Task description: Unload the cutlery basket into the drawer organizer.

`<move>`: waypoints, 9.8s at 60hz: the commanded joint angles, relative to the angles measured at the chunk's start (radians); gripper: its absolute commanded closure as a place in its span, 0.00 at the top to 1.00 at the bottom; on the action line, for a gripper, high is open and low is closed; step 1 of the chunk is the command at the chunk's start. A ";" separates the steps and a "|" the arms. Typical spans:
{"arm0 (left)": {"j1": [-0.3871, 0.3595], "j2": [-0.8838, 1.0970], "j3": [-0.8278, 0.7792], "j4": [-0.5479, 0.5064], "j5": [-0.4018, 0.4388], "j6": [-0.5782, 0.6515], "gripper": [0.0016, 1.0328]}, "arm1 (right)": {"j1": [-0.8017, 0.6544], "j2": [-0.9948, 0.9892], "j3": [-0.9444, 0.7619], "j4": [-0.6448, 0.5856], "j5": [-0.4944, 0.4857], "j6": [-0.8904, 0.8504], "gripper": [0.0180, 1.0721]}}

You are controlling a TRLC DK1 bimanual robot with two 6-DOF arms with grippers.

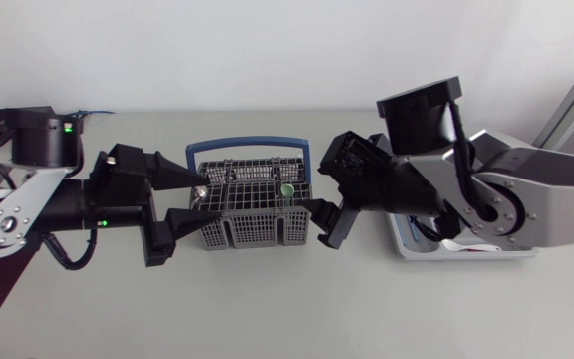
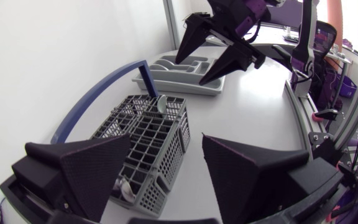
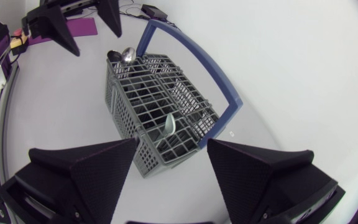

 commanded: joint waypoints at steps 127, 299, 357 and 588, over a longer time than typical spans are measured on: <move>-0.418 0.489 0.454 -0.033 -0.508 0.176 0.63 | -0.092 -0.334 -0.330 0.015 -0.112 -0.058 0.79; -0.544 0.614 0.796 -0.496 -0.939 -0.354 0.13 | -0.272 -0.029 -0.221 0.146 -0.391 0.016 0.79; -0.644 0.505 0.776 -0.497 -1.171 -0.280 0.13 | -0.260 -0.110 -0.245 0.119 -0.391 0.014 0.79; -0.622 0.259 0.695 -0.491 -0.761 -0.627 0.13 | 0.033 -0.228 -0.198 0.268 0.042 0.172 0.08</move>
